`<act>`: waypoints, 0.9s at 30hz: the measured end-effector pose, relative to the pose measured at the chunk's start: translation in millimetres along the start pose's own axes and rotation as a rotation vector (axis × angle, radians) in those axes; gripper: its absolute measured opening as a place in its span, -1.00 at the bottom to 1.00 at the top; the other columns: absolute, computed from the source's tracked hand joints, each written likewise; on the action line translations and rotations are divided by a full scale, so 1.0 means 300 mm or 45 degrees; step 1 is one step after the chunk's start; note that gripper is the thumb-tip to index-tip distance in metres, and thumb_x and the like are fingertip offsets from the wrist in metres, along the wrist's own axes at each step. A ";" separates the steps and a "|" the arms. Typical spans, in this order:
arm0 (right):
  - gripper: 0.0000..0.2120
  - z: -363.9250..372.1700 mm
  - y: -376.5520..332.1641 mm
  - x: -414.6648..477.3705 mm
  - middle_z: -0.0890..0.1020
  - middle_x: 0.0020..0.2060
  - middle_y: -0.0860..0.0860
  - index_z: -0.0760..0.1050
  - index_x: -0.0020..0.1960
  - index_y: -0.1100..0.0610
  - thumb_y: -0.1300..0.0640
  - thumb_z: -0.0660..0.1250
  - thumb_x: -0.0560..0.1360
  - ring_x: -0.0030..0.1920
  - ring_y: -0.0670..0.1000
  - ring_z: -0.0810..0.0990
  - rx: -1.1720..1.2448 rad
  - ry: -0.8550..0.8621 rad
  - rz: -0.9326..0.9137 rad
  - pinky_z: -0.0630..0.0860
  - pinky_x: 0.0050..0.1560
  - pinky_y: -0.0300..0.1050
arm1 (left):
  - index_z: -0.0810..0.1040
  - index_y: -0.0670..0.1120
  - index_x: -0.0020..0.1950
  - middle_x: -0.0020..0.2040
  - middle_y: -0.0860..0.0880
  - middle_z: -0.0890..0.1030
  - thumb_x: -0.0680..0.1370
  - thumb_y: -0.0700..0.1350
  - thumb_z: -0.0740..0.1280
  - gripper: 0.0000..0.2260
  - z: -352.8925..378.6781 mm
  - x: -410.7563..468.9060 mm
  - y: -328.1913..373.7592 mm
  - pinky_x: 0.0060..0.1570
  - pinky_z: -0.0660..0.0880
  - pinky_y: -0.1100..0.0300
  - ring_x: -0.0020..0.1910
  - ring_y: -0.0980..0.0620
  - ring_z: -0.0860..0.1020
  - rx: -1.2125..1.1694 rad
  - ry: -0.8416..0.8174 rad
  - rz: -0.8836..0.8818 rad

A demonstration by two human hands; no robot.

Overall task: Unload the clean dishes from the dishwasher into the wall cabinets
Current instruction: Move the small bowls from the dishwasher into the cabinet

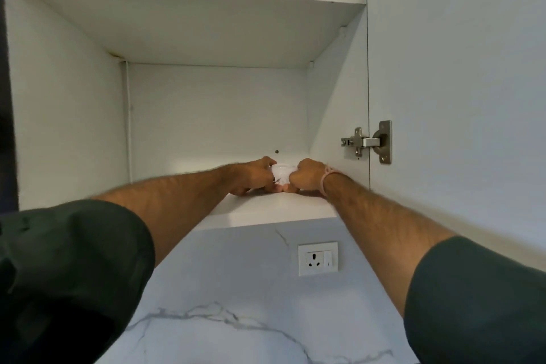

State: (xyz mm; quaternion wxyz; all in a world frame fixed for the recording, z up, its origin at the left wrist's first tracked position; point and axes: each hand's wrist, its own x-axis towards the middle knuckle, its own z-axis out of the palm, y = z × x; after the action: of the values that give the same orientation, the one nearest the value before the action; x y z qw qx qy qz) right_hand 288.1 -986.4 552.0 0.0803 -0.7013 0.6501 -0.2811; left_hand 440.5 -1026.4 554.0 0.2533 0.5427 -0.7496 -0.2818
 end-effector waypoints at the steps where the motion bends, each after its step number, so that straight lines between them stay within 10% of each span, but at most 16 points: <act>1: -0.84 0.006 0.009 0.018 0.58 -0.03 0.12 0.48 -0.01 0.16 0.15 0.35 0.42 -0.06 0.09 0.53 -0.027 0.038 -0.001 0.44 -0.12 -0.16 | 0.24 0.07 0.49 0.34 -0.03 0.45 0.55 -0.27 0.35 -0.42 0.007 0.021 0.012 0.36 0.39 0.10 0.31 -0.05 0.43 0.029 -0.002 -0.021; 9: -0.63 0.016 0.026 0.133 0.58 0.20 0.13 0.50 0.29 0.18 0.03 0.28 0.54 0.20 0.14 0.57 -0.464 0.219 -0.111 0.49 0.08 -0.09 | 0.37 -0.02 0.42 0.40 -0.09 0.39 0.61 -0.01 0.20 -0.62 0.083 0.166 0.076 0.36 0.38 -0.05 0.33 -0.16 0.40 0.450 0.149 0.042; 17: -0.69 0.015 0.023 0.141 0.56 0.22 0.16 0.49 0.29 0.23 0.14 0.24 0.59 0.24 0.14 0.54 -0.550 0.237 -0.079 0.50 0.16 -0.04 | 0.08 -0.02 0.57 0.37 -0.08 0.41 0.49 -0.04 0.44 -0.24 0.075 0.180 0.064 0.31 0.42 -0.03 0.29 -0.13 0.45 0.325 0.207 0.038; 23: -0.62 0.044 0.025 0.108 0.28 0.38 0.38 0.19 0.41 0.46 0.31 0.11 0.65 0.35 0.28 0.31 -0.411 0.199 -0.039 0.40 0.16 -0.31 | 0.17 -0.18 0.44 0.33 -0.21 0.44 0.44 0.30 0.36 -0.20 0.099 0.120 0.036 0.26 0.44 -0.05 0.25 -0.19 0.47 0.547 0.359 -0.068; 27: -0.48 0.031 0.013 -0.005 0.21 0.45 0.21 0.11 0.51 0.29 0.06 0.10 0.64 0.45 0.23 0.24 -0.472 0.075 0.089 0.25 0.40 0.08 | 0.24 -0.19 0.49 0.43 -0.21 0.38 0.55 0.30 0.20 -0.29 0.093 0.014 0.033 0.26 0.36 0.04 0.35 -0.19 0.42 0.712 0.321 -0.085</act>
State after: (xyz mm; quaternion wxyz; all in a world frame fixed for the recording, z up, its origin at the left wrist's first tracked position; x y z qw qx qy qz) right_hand 289.5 -987.9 542.0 -0.0599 -0.6726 0.7168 -0.1740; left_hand 413.6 -1023.7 541.4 0.1756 0.6464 -0.7425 -0.0033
